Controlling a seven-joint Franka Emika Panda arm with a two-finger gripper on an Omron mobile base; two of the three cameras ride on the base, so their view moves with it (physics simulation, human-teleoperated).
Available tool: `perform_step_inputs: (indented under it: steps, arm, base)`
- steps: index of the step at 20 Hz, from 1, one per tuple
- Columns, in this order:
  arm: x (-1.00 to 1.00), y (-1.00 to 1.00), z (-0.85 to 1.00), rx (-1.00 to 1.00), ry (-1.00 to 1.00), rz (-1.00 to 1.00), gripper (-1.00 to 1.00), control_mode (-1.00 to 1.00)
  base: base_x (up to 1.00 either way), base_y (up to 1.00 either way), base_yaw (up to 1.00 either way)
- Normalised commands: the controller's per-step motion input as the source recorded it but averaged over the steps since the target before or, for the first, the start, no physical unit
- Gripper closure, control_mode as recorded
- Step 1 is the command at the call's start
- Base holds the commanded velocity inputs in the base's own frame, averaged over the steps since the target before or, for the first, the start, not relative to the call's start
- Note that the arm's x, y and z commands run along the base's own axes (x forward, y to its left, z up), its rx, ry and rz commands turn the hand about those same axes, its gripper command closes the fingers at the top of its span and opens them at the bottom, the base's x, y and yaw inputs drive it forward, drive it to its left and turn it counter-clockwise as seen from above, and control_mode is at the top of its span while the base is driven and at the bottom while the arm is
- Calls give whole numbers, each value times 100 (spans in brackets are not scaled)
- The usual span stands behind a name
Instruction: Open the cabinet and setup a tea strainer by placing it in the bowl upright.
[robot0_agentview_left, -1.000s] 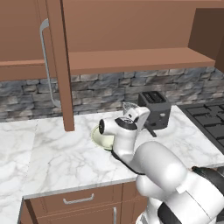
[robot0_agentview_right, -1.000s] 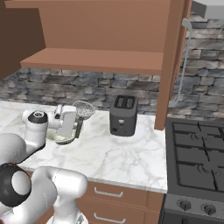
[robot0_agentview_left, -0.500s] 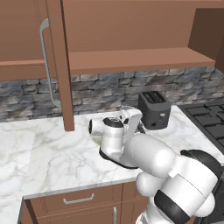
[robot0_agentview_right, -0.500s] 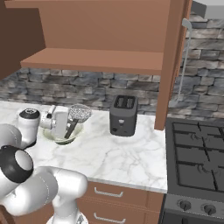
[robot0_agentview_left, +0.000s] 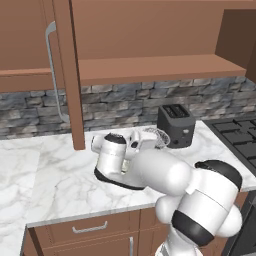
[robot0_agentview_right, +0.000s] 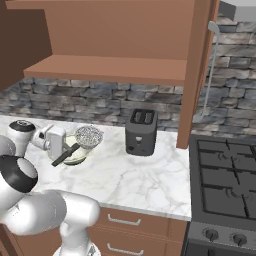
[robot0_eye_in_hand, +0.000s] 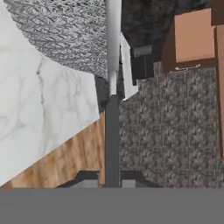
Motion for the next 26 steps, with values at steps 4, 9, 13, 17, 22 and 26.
perform_step_inputs:
  steps: [4,9,13,17,22,26]
  arm:
    - [-21,39,3,0,6,-33,100,-100]
    - [-22,47,2,0,0,-21,100,-100]
    - [-59,54,-1,-2,-8,-19,100,-100]
    - [-72,12,-19,0,-16,-6,100,-100]
    - [-44,0,-6,0,-20,1,100,-100]
    - [-8,21,0,-11,-13,14,100,-100]
  base:
    - [0,0,0]
    - [0,0,0]
    - [0,0,0]
    - [0,0,0]
    - [0,0,0]
    - [0,0,0]
